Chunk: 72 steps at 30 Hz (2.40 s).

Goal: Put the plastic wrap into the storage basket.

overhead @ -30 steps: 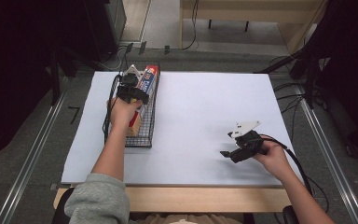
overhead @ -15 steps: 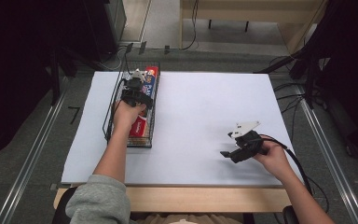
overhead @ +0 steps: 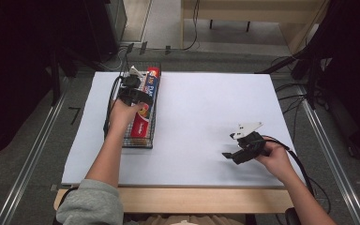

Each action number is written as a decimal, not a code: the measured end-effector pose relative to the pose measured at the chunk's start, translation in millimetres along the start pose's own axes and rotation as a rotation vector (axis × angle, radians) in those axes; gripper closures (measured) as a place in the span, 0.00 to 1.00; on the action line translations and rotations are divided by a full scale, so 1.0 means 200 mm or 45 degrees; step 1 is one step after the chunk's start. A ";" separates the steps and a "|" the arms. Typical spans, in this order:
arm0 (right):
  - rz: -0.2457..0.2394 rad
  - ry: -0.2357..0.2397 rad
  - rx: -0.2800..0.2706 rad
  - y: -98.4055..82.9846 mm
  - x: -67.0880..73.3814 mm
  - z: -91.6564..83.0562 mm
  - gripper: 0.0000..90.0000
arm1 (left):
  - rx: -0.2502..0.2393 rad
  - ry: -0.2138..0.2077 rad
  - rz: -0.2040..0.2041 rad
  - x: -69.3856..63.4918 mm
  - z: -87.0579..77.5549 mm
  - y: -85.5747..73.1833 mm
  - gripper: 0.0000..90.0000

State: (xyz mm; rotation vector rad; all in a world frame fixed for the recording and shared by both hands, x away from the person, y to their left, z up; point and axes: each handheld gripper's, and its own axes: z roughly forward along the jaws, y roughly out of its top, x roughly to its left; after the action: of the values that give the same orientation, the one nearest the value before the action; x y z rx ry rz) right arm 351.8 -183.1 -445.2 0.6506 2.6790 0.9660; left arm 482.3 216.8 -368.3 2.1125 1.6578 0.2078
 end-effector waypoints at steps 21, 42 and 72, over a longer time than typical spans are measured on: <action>0.023 0.011 -0.001 -0.01 0.00 0.00 0.26 | -0.060 -0.188 0.418 -0.22 -0.22 -0.22 0.32; 0.049 0.042 -0.023 0.00 0.00 -0.01 0.26 | -0.115 -0.382 0.698 -0.49 -0.17 -0.53 0.30; 0.027 0.068 0.006 0.00 0.01 0.01 0.26 | -0.068 -0.458 0.820 -0.56 0.02 -0.72 0.32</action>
State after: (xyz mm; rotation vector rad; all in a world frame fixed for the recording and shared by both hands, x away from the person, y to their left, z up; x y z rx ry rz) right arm 351.5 -181.4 -446.9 0.6650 2.7266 0.9967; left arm 326.7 135.1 -417.5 2.4031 0.7347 0.0566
